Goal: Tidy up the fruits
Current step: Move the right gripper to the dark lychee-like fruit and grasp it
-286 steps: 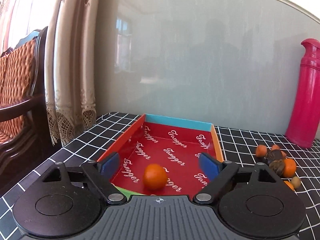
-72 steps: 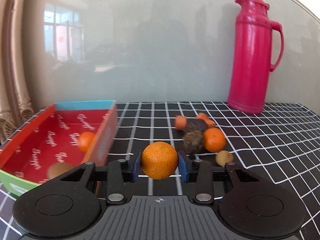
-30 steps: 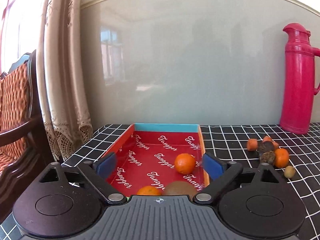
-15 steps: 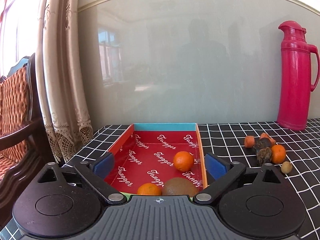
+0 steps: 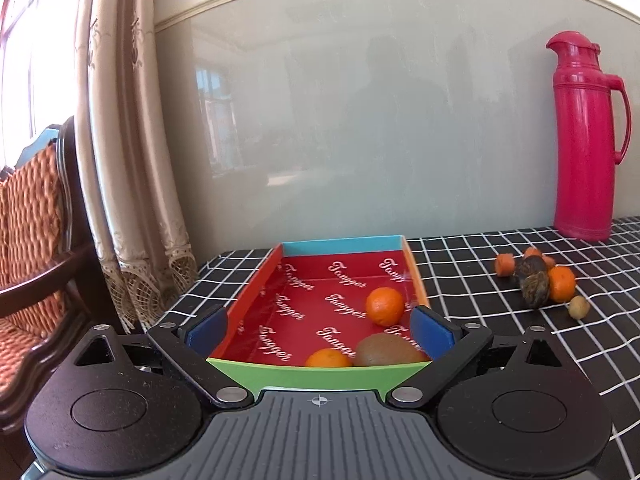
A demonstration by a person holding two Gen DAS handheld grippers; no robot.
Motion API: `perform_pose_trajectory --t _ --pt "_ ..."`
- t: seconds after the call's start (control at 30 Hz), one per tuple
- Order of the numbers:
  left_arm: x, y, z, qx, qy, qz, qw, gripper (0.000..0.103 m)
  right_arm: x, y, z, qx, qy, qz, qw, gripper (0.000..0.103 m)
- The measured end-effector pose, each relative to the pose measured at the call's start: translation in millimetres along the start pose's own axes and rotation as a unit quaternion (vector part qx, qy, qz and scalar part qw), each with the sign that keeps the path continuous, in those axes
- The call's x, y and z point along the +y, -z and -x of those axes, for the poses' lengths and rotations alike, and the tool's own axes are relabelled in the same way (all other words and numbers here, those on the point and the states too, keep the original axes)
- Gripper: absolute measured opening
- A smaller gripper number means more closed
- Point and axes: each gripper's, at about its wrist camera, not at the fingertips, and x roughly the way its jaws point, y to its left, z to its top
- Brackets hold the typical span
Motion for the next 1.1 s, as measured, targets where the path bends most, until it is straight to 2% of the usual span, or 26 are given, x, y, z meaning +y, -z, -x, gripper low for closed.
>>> perform_pose_trajectory --t 0.23,0.57,0.87,1.1 --pt "14.1 3.7 -5.1 0.007 -0.011 0.025 0.9996 0.097 26.9 3.6 -0.7 -0.017 -0.018 0.026 0.999 0.099" --pt "36.8 18.4 -21.6 0.019 -0.06 0.048 0.9969 0.098 59.1 1.8 -11.9 -0.014 -0.063 0.038 0.997 0.098" --pt "71.7 26.3 -32.7 0.032 -0.092 0.07 0.9928 0.098 95.1 1.1 -35.0 0.02 -0.104 0.031 0.994 0.075" --pt "98.0 30.3 -39.2 0.035 -0.114 0.094 0.9883 0.098 112.6 0.7 -55.2 0.042 -0.108 0.022 0.993 0.072"
